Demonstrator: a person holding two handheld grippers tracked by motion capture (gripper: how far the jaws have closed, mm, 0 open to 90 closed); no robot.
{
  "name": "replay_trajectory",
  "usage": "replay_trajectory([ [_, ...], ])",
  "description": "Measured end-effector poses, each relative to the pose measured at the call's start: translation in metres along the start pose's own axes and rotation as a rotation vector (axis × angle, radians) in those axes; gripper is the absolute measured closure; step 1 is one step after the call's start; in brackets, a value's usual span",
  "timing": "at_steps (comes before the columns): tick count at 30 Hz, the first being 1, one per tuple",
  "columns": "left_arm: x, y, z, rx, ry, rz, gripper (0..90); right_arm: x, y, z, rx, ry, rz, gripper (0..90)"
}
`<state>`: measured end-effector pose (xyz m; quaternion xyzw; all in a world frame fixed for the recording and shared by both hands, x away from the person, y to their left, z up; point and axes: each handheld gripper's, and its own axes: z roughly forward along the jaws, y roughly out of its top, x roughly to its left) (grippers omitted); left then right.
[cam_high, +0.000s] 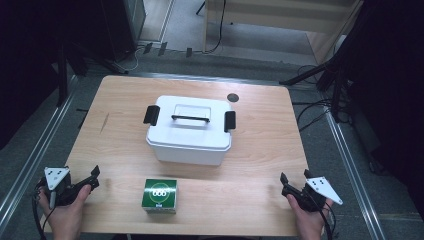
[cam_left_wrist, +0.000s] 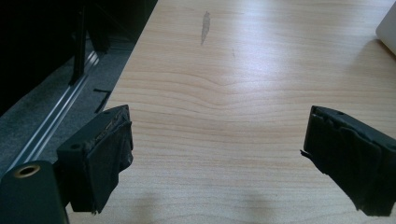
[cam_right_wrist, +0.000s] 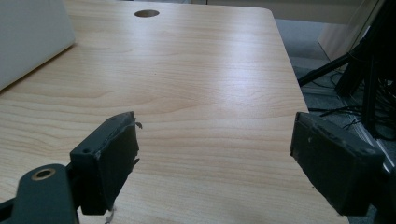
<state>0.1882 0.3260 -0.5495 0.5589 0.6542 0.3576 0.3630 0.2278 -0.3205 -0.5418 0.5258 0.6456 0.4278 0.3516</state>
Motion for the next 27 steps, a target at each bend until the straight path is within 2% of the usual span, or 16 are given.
replay_trajectory([
  [4, -0.001, 0.001, 0.000, -0.002, 0.010, 0.011, 9.1, 0.001, -0.001, -0.001, -0.003, 0.001, -0.003, 15.7],
  [6, -0.003, 0.002, 0.000, -0.004, -0.009, -0.003, 9.2, 0.002, -0.001, -0.001, -0.007, -0.006, -0.017, 17.8],
  [8, -0.004, 0.002, 0.000, -0.008, -0.021, -0.010, 11.3, 0.004, -0.001, -0.003, -0.013, -0.018, -0.024, 23.7],
  [10, -0.012, 0.003, -0.001, -0.005, -0.055, -0.006, 16.0, 0.006, -0.001, -0.005, -0.022, -0.018, -0.037, 31.4],
  [12, -0.019, 0.004, -0.005, -0.005, -0.084, 0.004, 23.8, 0.009, 0.000, -0.007, -0.024, -0.007, -0.054, 41.5],
  [14, -0.028, 0.004, -0.010, -0.009, -0.083, 0.020, 33.1, 0.016, 0.001, -0.010, -0.025, 0.035, -0.052, 48.1],
  [15, -0.028, 0.004, -0.010, -0.009, -0.083, 0.020, 39.6, 0.021, 0.002, -0.011, -0.023, 0.058, -0.049, 52.1],
  [16, -0.035, 0.004, -0.014, 0.004, -0.113, 0.033, 42.7, 0.026, 0.003, -0.012, -0.023, 0.081, -0.056, 54.5],
  [17, -0.035, 0.004, -0.014, 0.004, -0.113, 0.033, 46.4, 0.032, 0.005, -0.012, -0.018, 0.114, -0.063, 55.6],
  [18, -0.042, 0.004, -0.017, 0.024, -0.146, 0.031, 50.4, 0.038, 0.006, -0.012, -0.018, 0.146, -0.071, 58.5],
  [19, -0.042, 0.004, -0.017, 0.024, -0.146, 0.031, 52.2, 0.038, 0.006, -0.012, -0.018, 0.146, -0.071, 58.5],
  [20, -0.048, 0.003, -0.019, 0.045, -0.176, 0.030, 55.3, 0.050, 0.009, -0.011, -0.013, 0.207, -0.073, 62.1],
  [22, -0.054, 0.001, -0.021, 0.068, -0.205, 0.019, 57.3, 0.062, 0.010, -0.009, -0.007, 0.269, -0.078, 66.9],
  [23, -0.054, 0.001, -0.021, 0.068, -0.205, 0.019, 59.7, 0.062, 0.010, -0.009, -0.007, 0.269, -0.078, 66.9],
  [24, -0.059, -0.001, -0.024, 0.087, -0.226, 0.025, 62.3, 0.076, 0.012, -0.006, 0.017, 0.362, -0.066, 71.8],
  [27, -0.066, -0.002, -0.026, 0.094, -0.237, 0.048, 68.8, 0.097, 0.011, -0.005, 0.035, 0.414, -0.076, 75.9],
])
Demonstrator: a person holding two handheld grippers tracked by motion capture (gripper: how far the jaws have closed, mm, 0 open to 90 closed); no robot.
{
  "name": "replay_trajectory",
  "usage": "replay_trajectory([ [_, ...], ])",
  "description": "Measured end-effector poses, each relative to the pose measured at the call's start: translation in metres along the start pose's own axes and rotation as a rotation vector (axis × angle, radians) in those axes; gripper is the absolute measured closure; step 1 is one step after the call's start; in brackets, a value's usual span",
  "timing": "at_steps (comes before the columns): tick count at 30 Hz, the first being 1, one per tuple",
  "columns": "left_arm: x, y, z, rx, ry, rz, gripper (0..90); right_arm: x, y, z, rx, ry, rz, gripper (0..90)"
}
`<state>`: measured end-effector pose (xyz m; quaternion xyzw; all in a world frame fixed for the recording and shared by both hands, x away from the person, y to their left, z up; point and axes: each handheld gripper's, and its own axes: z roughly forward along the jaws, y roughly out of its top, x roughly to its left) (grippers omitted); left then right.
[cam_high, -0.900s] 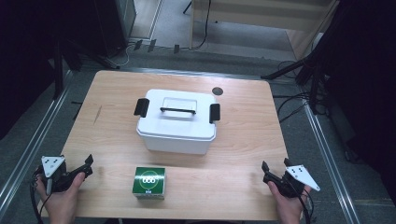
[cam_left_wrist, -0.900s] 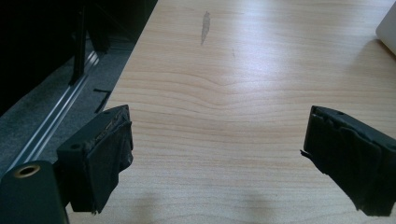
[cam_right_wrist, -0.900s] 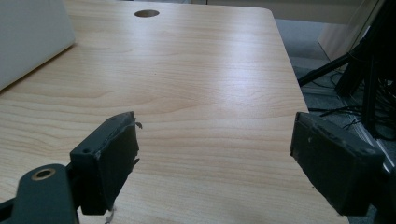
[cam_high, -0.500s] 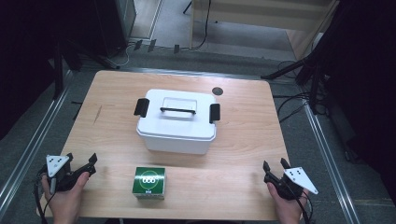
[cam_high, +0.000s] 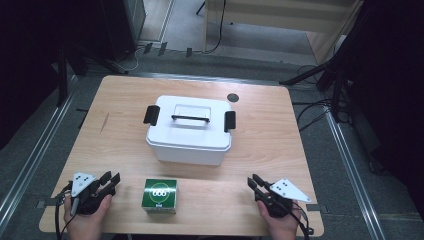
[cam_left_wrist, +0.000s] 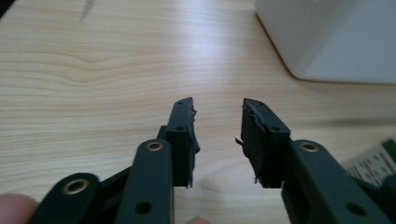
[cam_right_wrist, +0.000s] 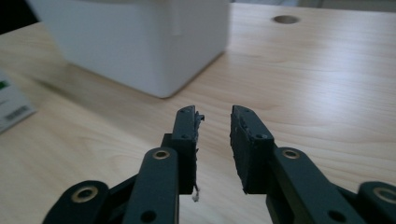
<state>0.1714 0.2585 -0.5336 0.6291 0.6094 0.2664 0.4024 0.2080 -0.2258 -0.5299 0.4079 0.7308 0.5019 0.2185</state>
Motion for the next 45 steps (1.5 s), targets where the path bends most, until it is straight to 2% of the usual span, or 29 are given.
replay_trajectory([
  [2, -0.009, -0.001, -0.002, 0.018, -0.037, 0.024, 72.3, 0.014, 0.001, 0.006, 0.012, 0.013, -0.024, 77.8],
  [7, -0.025, -0.003, -0.002, 0.050, -0.099, 0.063, 81.4, 0.044, 0.004, 0.020, 0.032, 0.079, -0.024, 82.7],
  [11, -0.033, -0.005, -0.002, 0.075, -0.128, 0.088, 87.0, 0.068, 0.003, 0.031, 0.058, 0.093, -0.060, 85.8],
  [12, -0.038, -0.006, -0.001, 0.098, -0.148, 0.097, 89.1, 0.073, 0.003, 0.033, 0.062, 0.108, -0.055, 85.9],
  [15, -0.044, -0.007, -0.003, 0.121, -0.161, 0.121, 90.0, 0.088, 0.001, 0.040, 0.069, 0.148, -0.063, 86.4],
  [17, -0.047, -0.007, -0.004, 0.121, -0.201, 0.128, 90.0, 0.099, 0.000, 0.044, 0.076, 0.162, -0.066, 89.0],
  [18, -0.047, -0.007, -0.004, 0.121, -0.201, 0.128, 90.0, 0.099, 0.000, 0.044, 0.076, 0.162, -0.066, 89.0],
  [19, -0.050, -0.007, -0.006, 0.121, -0.212, 0.141, 90.0, 0.109, 0.000, 0.047, 0.094, 0.193, -0.068, 90.0],
  [20, -0.050, -0.007, -0.006, 0.121, -0.212, 0.141, 90.0, 0.109, 0.000, 0.047, 0.094, 0.193, -0.068, 90.0],
  [21, -0.053, -0.007, -0.006, 0.121, -0.214, 0.150, 90.0, 0.117, -0.001, 0.049, 0.102, 0.230, -0.072, 90.0],
  [22, -0.053, -0.007, -0.006, 0.121, -0.214, 0.150, 90.0, 0.117, -0.001, 0.049, 0.102, 0.230, -0.072, 90.0],
  [24, -0.059, -0.008, -0.005, 0.136, -0.233, 0.160, 90.0, 0.128, -0.001, 0.052, 0.105, 0.248, -0.094, 90.0],
  [28, -0.066, -0.009, -0.003, 0.146, -0.245, 0.171, 90.0, 0.135, -0.002, 0.056, 0.117, 0.264, -0.097, 90.0],
  [33, -0.077, -0.011, -0.001, 0.148, -0.268, 0.201, 90.0, 0.138, -0.002, 0.058, 0.113, 0.271, -0.101, 90.0],
  [35, -0.089, -0.013, 0.001, 0.144, -0.262, 0.224, 90.0, 0.138, -0.002, 0.057, 0.122, 0.261, -0.101, 90.0],
  [38, -0.096, -0.013, 0.004, 0.149, -0.295, 0.232, 90.0, 0.129, -0.001, 0.055, 0.130, 0.241, -0.075, 90.0],
  [41, -0.107, -0.013, 0.007, 0.146, -0.303, 0.258, 90.0, 0.118, 0.000, 0.053, 0.135, 0.219, -0.040, 90.0],
  [45, -0.115, -0.012, 0.013, 0.145, -0.325, 0.251, 90.0, 0.106, 0.000, 0.047, 0.139, 0.197, -0.015, 90.0],
])
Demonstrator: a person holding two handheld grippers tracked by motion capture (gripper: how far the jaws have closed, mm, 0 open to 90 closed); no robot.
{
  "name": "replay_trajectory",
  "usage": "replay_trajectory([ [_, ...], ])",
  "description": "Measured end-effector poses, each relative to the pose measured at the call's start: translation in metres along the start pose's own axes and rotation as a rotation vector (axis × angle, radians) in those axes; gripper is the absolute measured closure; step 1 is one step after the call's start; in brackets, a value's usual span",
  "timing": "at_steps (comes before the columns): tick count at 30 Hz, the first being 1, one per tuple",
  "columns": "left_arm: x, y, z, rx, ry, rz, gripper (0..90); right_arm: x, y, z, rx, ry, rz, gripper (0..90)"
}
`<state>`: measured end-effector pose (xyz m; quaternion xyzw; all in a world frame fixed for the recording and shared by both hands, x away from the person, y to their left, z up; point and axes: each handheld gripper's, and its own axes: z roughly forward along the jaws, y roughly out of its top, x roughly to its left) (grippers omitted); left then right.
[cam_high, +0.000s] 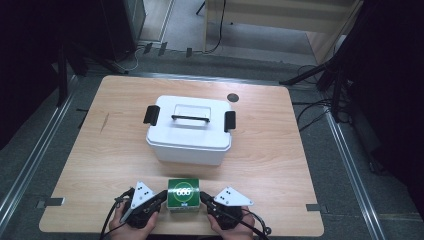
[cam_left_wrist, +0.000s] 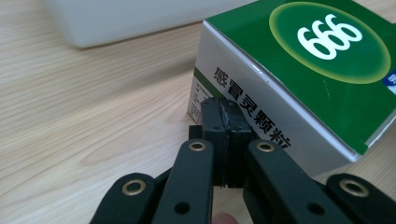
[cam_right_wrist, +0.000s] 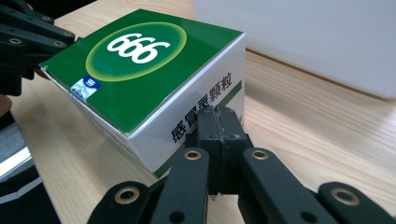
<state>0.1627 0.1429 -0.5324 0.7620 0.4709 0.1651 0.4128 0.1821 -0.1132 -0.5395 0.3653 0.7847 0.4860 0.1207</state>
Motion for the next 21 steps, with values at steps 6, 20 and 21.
replay_trajectory([
  [6, -0.020, 0.008, 0.015, -0.010, -0.012, 0.069, 90.0, -0.010, -0.007, -0.015, 0.014, -0.043, 0.022, 90.0],
  [20, -0.038, 0.019, 0.035, -0.014, -0.047, 0.127, 90.0, -0.027, -0.016, -0.037, 0.008, -0.129, 0.080, 90.0],
  [21, -0.036, 0.019, 0.035, -0.017, -0.050, 0.125, 90.0, -0.028, -0.015, -0.036, 0.009, -0.130, 0.082, 90.0],
])
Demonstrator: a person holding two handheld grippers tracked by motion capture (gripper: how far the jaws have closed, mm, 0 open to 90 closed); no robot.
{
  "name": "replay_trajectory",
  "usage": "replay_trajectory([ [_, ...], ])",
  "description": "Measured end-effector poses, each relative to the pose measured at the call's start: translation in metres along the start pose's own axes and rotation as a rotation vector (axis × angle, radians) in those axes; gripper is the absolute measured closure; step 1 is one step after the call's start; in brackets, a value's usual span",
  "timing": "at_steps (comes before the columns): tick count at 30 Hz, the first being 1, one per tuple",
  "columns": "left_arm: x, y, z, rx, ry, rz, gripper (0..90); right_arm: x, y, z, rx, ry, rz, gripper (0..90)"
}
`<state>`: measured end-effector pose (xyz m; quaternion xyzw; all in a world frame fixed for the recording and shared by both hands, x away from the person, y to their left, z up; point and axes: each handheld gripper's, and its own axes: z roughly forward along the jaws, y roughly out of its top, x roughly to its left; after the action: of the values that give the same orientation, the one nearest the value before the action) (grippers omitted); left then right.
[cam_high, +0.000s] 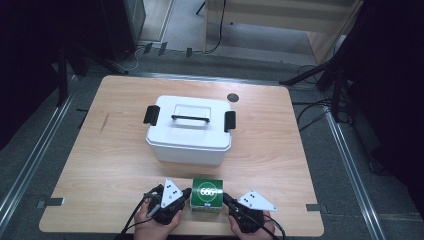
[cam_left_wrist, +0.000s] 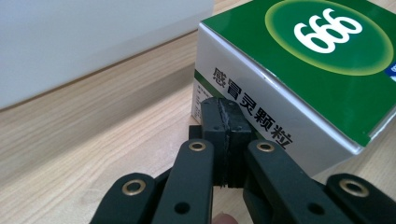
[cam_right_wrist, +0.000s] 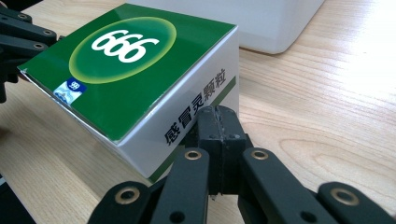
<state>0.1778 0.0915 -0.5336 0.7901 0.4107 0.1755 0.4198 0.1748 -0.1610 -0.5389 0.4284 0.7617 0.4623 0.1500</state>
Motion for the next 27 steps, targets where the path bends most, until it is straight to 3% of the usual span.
replay_trajectory([
  [9, 0.029, -0.003, -0.014, -0.047, -0.006, -0.095, 89.7, -0.007, 0.006, 0.003, -0.023, 0.000, 0.010, 90.0],
  [11, 0.025, -0.003, -0.015, -0.050, -0.022, -0.088, 90.0, -0.006, 0.006, 0.004, -0.019, 0.004, 0.007, 90.0],
  [14, 0.013, -0.001, -0.016, -0.045, -0.035, -0.041, 90.0, -0.002, 0.007, 0.005, -0.020, 0.008, -0.003, 90.0],
  [16, 0.011, -0.001, -0.016, -0.046, -0.031, -0.030, 89.7, 0.000, 0.007, 0.004, -0.017, 0.000, -0.015, 90.0],
  [17, 0.012, -0.001, -0.017, -0.051, -0.007, -0.018, 88.0, 0.000, 0.007, 0.004, -0.021, -0.012, -0.025, 90.0],
  [20, 0.025, -0.003, -0.023, -0.070, 0.079, -0.024, 75.7, -0.004, 0.009, -0.001, -0.050, -0.039, -0.038, 80.8],
  [21, 0.032, -0.004, -0.027, -0.081, 0.103, -0.033, 67.5, -0.007, 0.010, -0.003, -0.065, -0.047, -0.043, 77.4],
  [23, 0.048, -0.007, -0.035, -0.105, 0.140, -0.059, 53.5, -0.015, 0.010, -0.007, -0.099, -0.062, -0.065, 66.9],
  [24, 0.048, -0.007, -0.035, -0.105, 0.140, -0.059, 47.3, -0.015, 0.010, -0.007, -0.099, -0.062, -0.065, 66.9],
  [25, 0.066, -0.011, -0.041, -0.110, 0.157, -0.104, 41.5, -0.023, 0.010, -0.009, -0.126, -0.089, -0.112, 57.6],
  [26, 0.066, -0.011, -0.041, -0.110, 0.157, -0.104, 34.7, -0.023, 0.010, -0.009, -0.126, -0.089, -0.112, 57.6],
  [27, 0.082, -0.017, -0.046, -0.114, 0.187, -0.149, 28.3, -0.030, 0.011, -0.013, -0.133, -0.124, -0.127, 52.1],
])
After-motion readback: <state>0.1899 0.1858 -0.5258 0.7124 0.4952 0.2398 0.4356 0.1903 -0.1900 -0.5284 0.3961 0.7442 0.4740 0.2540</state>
